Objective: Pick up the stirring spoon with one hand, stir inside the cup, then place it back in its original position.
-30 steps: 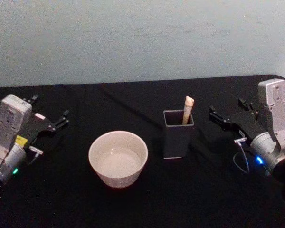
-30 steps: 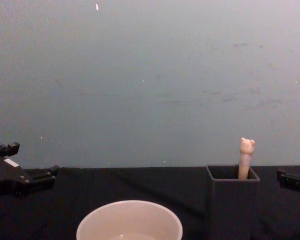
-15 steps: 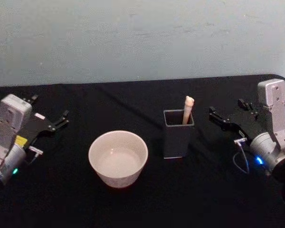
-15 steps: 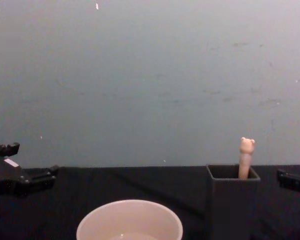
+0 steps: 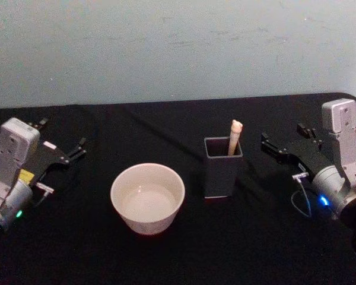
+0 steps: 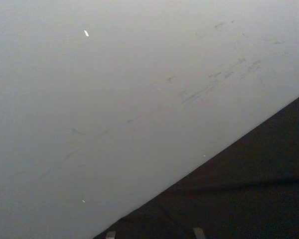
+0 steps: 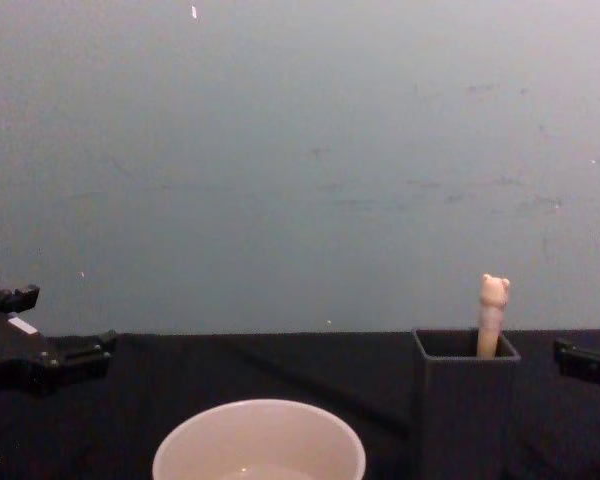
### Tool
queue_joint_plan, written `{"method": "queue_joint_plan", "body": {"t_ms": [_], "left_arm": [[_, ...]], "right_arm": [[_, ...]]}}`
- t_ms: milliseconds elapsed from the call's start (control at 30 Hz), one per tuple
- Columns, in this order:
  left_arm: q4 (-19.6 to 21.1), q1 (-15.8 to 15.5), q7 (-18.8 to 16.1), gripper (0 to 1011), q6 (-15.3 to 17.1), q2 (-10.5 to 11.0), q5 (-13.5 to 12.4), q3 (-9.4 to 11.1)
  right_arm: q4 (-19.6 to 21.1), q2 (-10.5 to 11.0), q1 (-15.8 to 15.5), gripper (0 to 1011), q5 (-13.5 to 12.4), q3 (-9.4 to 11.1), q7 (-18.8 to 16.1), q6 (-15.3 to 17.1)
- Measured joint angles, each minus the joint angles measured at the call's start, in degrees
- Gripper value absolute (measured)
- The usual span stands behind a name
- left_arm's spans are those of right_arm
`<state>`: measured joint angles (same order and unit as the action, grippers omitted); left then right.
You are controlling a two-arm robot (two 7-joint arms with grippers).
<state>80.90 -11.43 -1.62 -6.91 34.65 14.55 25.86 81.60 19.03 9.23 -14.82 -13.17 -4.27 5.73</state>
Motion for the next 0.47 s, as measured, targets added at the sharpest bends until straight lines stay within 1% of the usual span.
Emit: {"method": "queue_joint_plan", "body": {"t_ms": [467], "left_arm": [[0.00,0.00,0.00,1001,0.00,0.00,0.00,0.00]], "right_arm": [[0.00,0.00,0.00,1003,0.00,0.00,0.00,0.00]]}}
